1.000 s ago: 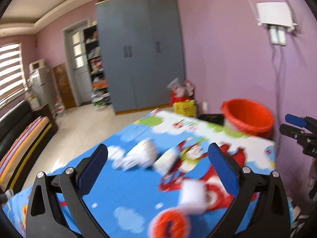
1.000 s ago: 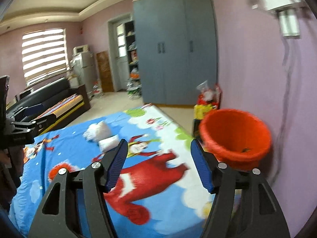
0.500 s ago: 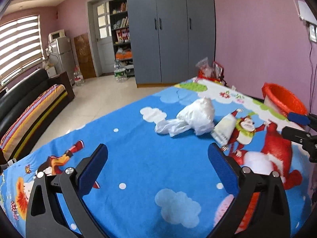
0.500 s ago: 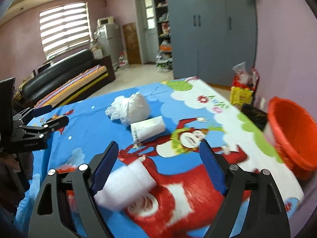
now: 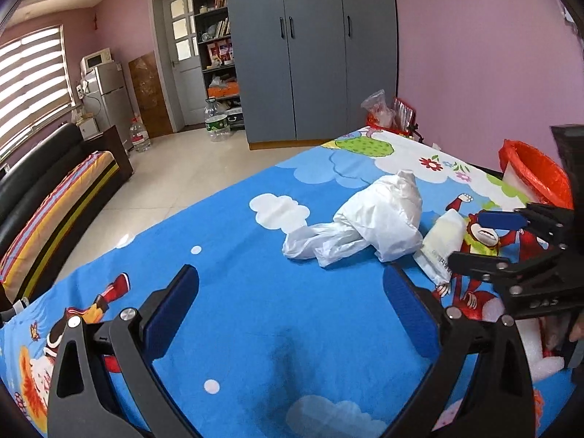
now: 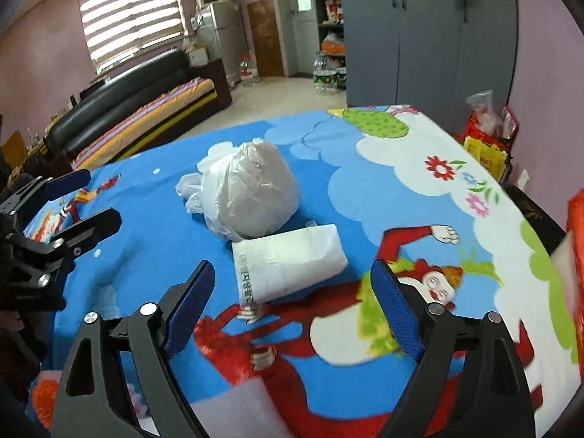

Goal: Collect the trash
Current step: 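Grasp the white paper cup with the right gripper, then grasp the orange foam fruit net with the left gripper while the right gripper holds the cup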

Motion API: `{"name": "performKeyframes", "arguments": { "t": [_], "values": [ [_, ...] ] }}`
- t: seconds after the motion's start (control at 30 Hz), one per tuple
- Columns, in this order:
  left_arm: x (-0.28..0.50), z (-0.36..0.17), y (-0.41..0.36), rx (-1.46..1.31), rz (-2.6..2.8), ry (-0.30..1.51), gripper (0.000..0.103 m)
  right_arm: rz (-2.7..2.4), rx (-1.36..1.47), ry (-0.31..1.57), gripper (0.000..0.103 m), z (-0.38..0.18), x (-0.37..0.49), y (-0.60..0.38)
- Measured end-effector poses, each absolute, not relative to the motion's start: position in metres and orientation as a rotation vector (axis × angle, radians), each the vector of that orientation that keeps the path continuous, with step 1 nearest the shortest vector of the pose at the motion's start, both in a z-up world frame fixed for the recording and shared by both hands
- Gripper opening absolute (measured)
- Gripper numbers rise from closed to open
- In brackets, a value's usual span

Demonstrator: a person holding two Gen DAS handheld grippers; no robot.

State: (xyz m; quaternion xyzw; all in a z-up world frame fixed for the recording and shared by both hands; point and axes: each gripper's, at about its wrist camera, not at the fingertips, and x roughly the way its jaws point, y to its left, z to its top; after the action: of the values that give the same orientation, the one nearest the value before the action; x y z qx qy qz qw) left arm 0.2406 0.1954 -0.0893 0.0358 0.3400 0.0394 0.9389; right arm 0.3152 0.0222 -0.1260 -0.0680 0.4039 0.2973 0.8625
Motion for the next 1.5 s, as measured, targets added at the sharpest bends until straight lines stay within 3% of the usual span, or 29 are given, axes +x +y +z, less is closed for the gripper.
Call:
{"name": "performKeyframes", "arguments": {
  "t": [0.27,0.3,0.33,0.83,1.23,1.3,1.37,1.5],
  "values": [
    [0.231,-0.087,0.192,0.047,0.084,0.695,0.098,0.615,-0.191,0.89,0.084,-0.14,0.33,0.032],
    [0.23,-0.085,0.19,0.045,0.082,0.693,0.098,0.619,-0.181,0.885,0.07,-0.14,0.33,0.03],
    [0.227,-0.083,0.186,0.042,0.076,0.692,0.098,0.634,-0.169,0.877,0.066,-0.138,0.328,0.027],
    [0.181,-0.051,0.11,0.078,-0.085,0.654,0.098,0.545,-0.044,0.727,0.064,-0.083,0.246,-0.078],
    [0.125,-0.097,0.085,0.128,-0.072,0.747,0.097,0.502,0.021,0.699,0.065,-0.071,0.169,-0.125],
    [0.121,-0.11,0.087,0.121,-0.071,0.753,0.087,0.498,0.027,0.696,0.065,-0.069,0.161,-0.125],
    [0.118,-0.118,0.088,0.104,-0.088,0.765,0.054,0.5,0.017,0.688,0.065,-0.068,0.149,-0.123],
    [0.101,-0.107,0.081,0.137,-0.121,0.718,0.043,0.502,-0.006,0.669,0.065,-0.062,0.129,-0.121]
  ]
}}
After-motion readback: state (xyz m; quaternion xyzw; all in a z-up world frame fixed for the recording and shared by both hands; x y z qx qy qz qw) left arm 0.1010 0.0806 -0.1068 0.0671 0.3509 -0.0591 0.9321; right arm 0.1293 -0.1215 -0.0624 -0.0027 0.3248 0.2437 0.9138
